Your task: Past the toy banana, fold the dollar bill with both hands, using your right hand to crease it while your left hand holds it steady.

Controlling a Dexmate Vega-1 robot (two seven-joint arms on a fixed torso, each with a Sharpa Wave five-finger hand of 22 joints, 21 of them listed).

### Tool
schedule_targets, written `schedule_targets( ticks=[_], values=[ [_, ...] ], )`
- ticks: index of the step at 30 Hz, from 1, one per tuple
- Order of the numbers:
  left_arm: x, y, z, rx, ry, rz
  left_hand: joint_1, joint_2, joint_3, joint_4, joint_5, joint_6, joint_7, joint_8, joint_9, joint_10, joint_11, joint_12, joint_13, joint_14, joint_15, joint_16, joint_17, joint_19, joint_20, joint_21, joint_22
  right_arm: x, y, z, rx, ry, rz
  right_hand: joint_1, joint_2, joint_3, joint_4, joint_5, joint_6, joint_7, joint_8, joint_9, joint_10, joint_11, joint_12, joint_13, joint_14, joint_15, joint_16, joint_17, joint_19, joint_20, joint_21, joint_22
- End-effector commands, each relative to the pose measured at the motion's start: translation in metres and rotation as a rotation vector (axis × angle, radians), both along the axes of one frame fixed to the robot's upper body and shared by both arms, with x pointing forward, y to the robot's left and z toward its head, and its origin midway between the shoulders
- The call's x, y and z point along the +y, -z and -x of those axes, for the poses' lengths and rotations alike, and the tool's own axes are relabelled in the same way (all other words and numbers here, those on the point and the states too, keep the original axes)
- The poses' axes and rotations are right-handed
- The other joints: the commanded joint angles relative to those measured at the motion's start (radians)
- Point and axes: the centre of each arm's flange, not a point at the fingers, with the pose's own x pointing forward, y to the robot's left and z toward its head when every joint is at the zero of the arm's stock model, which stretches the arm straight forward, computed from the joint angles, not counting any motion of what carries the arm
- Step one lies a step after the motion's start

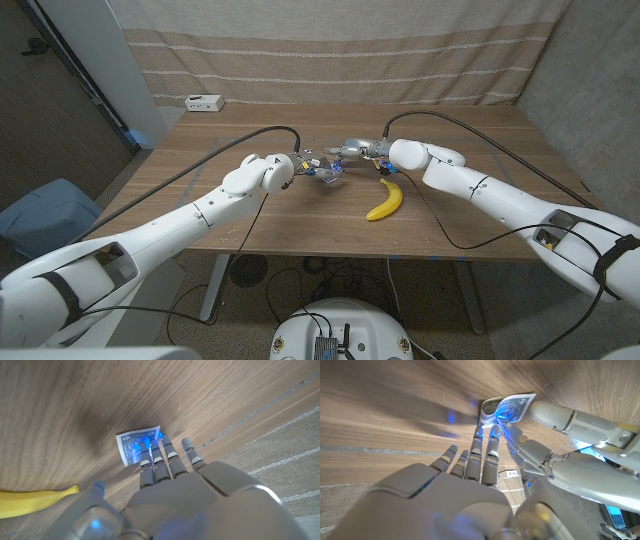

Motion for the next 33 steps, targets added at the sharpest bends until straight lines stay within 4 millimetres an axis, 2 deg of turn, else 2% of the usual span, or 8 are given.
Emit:
schedule_targets(
  ticks=[1, 15, 18, 24, 27, 29, 30, 33],
  values=[
    [0.0, 0.0, -0.003, 0.007, -0.007, -0.001, -0.001, -0.004, -0.005, 0.003, 0.009, -0.004, -0.007, 0.005, 0.002, -0.006, 0.001, -0.006, 0.002, -0.006, -0.002, -0.005, 0.002, -0.006, 0.005, 0.008, 0.003, 0.007, 0.001, -0.002, -0.004, -0.015, 0.041, -0.01, 0.019, -0.007, 0.0, 0.005, -0.002, 0.0, 0.001, 0.001, -0.003, -0.002, 0.0, 0.002, -0.003, -0.016, 0.001, -0.002, 0.0, 0.006, -0.003, 0.002],
    [-0.003, -0.002, -0.008, 0.01, -0.006, -0.005, 0.002, -0.007, -0.013, 0.004, 0.013, -0.013, -0.003, 0.004, 0.001, -0.012, -0.002, -0.011, -0.001, -0.013, -0.001, -0.008, 0.003, -0.008, 0.005, 0.011, 0.004, -0.012, 0.006, 0.01, -0.093, -0.046, -0.037, 0.011, 0.028, 0.002, -0.013, 0.011, 0.024, 0.001, 0.014, 0.0, 0.026, -0.005, 0.011, 0.0, 0.031, -0.029, 0.018, -0.023, 0.016, 0.01, 0.006, -0.007],
    [-0.004, -0.002, -0.008, 0.011, -0.003, -0.004, 0.003, -0.007, -0.015, 0.004, 0.013, -0.014, -0.003, 0.004, 0.001, -0.012, -0.003, -0.012, -0.001, -0.014, -0.001, -0.008, 0.003, -0.008, 0.004, 0.012, 0.005, -0.016, 0.005, 0.015, -0.145, -0.068, -0.074, 0.028, 0.032, 0.011, -0.025, 0.014, 0.004, -0.005, 0.007, -0.001, 0.008, -0.011, 0.004, 0.0, 0.026, -0.03, 0.015, -0.035, 0.019, 0.01, 0.007, -0.011],
    [-0.005, -0.003, -0.009, 0.013, -0.004, -0.005, 0.004, -0.008, -0.017, 0.003, 0.015, -0.014, -0.002, 0.005, 0.001, -0.013, -0.002, -0.013, -0.002, -0.015, -0.001, -0.008, 0.003, -0.009, 0.004, 0.013, 0.005, -0.022, 0.001, 0.023, -0.203, -0.089, -0.117, 0.051, 0.036, 0.023, -0.041, 0.017, 0.014, -0.01, 0.012, -0.001, 0.023, -0.013, 0.011, -0.001, 0.049, -0.032, 0.023, -0.049, 0.036, 0.014, 0.013, -0.016],
    [-0.005, -0.003, -0.01, 0.013, -0.002, -0.003, 0.004, -0.008, -0.018, 0.003, 0.016, -0.015, -0.003, 0.005, 0.001, -0.013, -0.003, -0.013, -0.003, -0.015, -0.002, -0.008, 0.003, -0.009, 0.003, 0.014, 0.005, -0.023, 0.002, 0.023, -0.208, -0.091, -0.121, 0.065, 0.032, 0.03, -0.052, 0.017, 0.057, -0.01, 0.026, -0.001, 0.061, -0.005, 0.021, -0.001, 0.079, -0.03, 0.032, -0.064, 0.057, 0.018, 0.02, -0.021],
    [-0.006, -0.003, -0.01, 0.012, -0.001, -0.005, 0.005, -0.008, -0.019, 0.003, 0.016, -0.015, -0.003, 0.005, 0.001, -0.013, -0.003, -0.014, -0.003, -0.015, -0.002, -0.008, 0.003, -0.009, 0.004, 0.014, 0.005, -0.023, 0.004, 0.023, -0.201, -0.083, -0.115, 0.067, 0.03, 0.033, -0.053, 0.016, 0.105, -0.001, 0.037, -0.001, 0.115, 0.009, 0.034, -0.002, 0.131, -0.04, 0.048, -0.076, 0.082, 0.02, 0.027, -0.025],
    [-0.006, -0.003, -0.01, 0.012, 0.0, -0.004, 0.005, -0.008, -0.02, 0.003, 0.017, -0.015, -0.004, 0.005, 0.001, -0.013, -0.003, -0.014, -0.003, -0.015, -0.001, -0.008, 0.003, -0.009, 0.005, 0.015, 0.005, -0.023, 0.005, 0.022, -0.196, -0.078, -0.112, 0.067, 0.028, 0.034, -0.054, 0.015, 0.132, 0.005, 0.042, -0.001, 0.138, 0.008, 0.038, -0.002, 0.157, -0.042, 0.054, -0.081, 0.094, 0.02, 0.031, -0.027],
    [-0.006, -0.003, -0.01, 0.012, -0.001, -0.004, 0.005, -0.008, -0.021, 0.003, 0.017, -0.014, -0.005, 0.006, 0.001, -0.013, -0.003, -0.014, -0.004, -0.015, -0.002, -0.008, 0.003, -0.01, 0.004, 0.015, 0.005, -0.025, 0.008, 0.02, -0.176, -0.064, -0.104, 0.065, 0.024, 0.034, -0.053, 0.015, 0.172, 0.011, 0.046, -0.001, 0.184, 0.029, 0.044, -0.003, 0.206, -0.042, 0.067, -0.089, 0.123, 0.024, 0.039, -0.029]
  ],
)
